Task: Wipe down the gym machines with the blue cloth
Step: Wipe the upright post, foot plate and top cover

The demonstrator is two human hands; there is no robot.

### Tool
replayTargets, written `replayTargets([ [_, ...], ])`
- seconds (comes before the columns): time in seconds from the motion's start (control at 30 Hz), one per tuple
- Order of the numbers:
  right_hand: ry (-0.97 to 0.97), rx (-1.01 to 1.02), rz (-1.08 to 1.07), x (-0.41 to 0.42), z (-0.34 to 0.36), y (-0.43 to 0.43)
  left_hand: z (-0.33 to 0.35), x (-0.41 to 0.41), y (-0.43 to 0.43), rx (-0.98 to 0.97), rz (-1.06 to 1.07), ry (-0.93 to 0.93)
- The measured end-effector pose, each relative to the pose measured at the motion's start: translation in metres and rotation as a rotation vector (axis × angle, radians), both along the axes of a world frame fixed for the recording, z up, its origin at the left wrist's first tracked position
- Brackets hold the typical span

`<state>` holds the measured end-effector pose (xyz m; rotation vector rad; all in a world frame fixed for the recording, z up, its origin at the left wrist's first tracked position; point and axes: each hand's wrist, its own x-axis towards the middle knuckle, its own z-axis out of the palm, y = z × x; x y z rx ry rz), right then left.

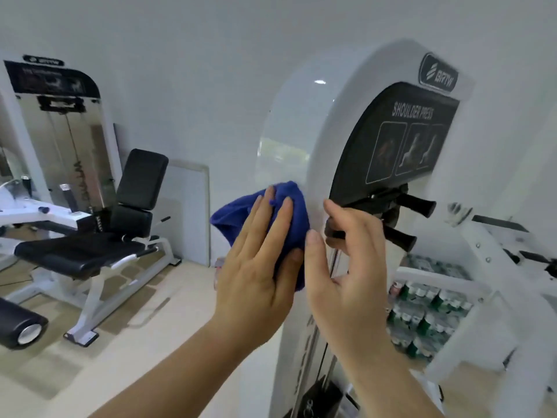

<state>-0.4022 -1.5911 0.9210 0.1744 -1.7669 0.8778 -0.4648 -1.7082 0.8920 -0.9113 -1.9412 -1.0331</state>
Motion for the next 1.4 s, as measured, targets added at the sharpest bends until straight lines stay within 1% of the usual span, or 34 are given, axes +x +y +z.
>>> replayTargets([
  [0.07, -0.063, -0.017, -0.032, 0.003, -0.034, -0.012, -0.047, 0.006, -0.013, -0.006, -0.055, -0.135],
  [0.13, -0.102, -0.009, -0.094, 0.005, -0.060, -0.021, -0.072, 0.000, -0.023, -0.041, -0.119, -0.191],
  [0.23, -0.151, -0.061, -0.150, 0.002, -0.085, -0.035, -0.058, -0.023, -0.031, -0.027, -0.174, -0.213],
  [0.33, -0.162, -0.148, -0.255, -0.006, -0.097, -0.051, -0.020, -0.051, -0.035, 0.092, -0.289, -0.339],
  [0.4, -0.160, -0.204, -0.342, -0.013, -0.099, -0.065, -0.008, -0.064, -0.037, 0.132, -0.384, -0.400],
  [0.43, -0.146, -0.217, -0.389, -0.018, -0.100, -0.071, -0.011, -0.068, -0.039, 0.137, -0.446, -0.430],
  [0.5, -0.110, -0.199, -0.507, -0.027, -0.101, -0.081, -0.038, -0.070, -0.044, 0.115, -0.546, -0.521],
  [0.57, -0.101, -0.180, -0.605, -0.035, -0.107, -0.088, -0.080, -0.069, -0.055, 0.056, -0.596, -0.646],
  [0.63, -0.113, -0.190, -0.652, -0.042, -0.113, -0.095, -0.108, -0.072, -0.066, -0.012, -0.637, -0.771],
  [0.73, -0.149, -0.216, -0.661, -0.049, -0.117, -0.105, -0.097, -0.090, -0.070, -0.041, -0.766, -0.900],
  [0.83, -0.160, -0.195, -0.708, -0.056, -0.121, -0.110, -0.070, -0.104, -0.064, 0.021, -0.875, -0.988],
  [0.93, -0.157, -0.173, -0.742, -0.057, -0.121, -0.108, -0.078, -0.106, -0.064, 0.062, -0.918, -1.033],
  [1.07, -0.189, -0.155, -0.777, -0.056, -0.128, -0.104, -0.132, -0.100, -0.076, -0.034, -0.853, -1.134],
  [1.13, -0.186, -0.145, -0.771, -0.059, -0.118, -0.102, -0.140, -0.104, -0.077, -0.074, -0.855, -1.166],
  [1.17, -0.212, -0.194, -0.753, -0.061, -0.112, -0.100, -0.137, -0.108, -0.074, -0.084, -0.874, -1.153],
  [1.2, -0.244, -0.361, -0.694, -0.065, -0.105, -0.103, -0.129, -0.114, -0.071, -0.083, -0.906, -1.125],
  [1.23, -0.302, -0.506, -0.697, -0.069, -0.104, -0.108, -0.118, -0.120, -0.066, -0.065, -0.945, -1.091],
  [1.27, -0.322, -0.570, -0.730, -0.072, -0.107, -0.112, -0.108, -0.126, -0.062, -0.034, -0.990, -1.059],
  [1.33, -0.275, -0.472, -0.830, -0.077, -0.118, -0.118, -0.101, -0.138, -0.054, 0.008, -1.090, -0.992],
  [1.4, -0.231, -0.289, -0.970, -0.078, -0.135, -0.117, -0.118, -0.145, -0.050, -0.010, -1.150, -0.929],
])
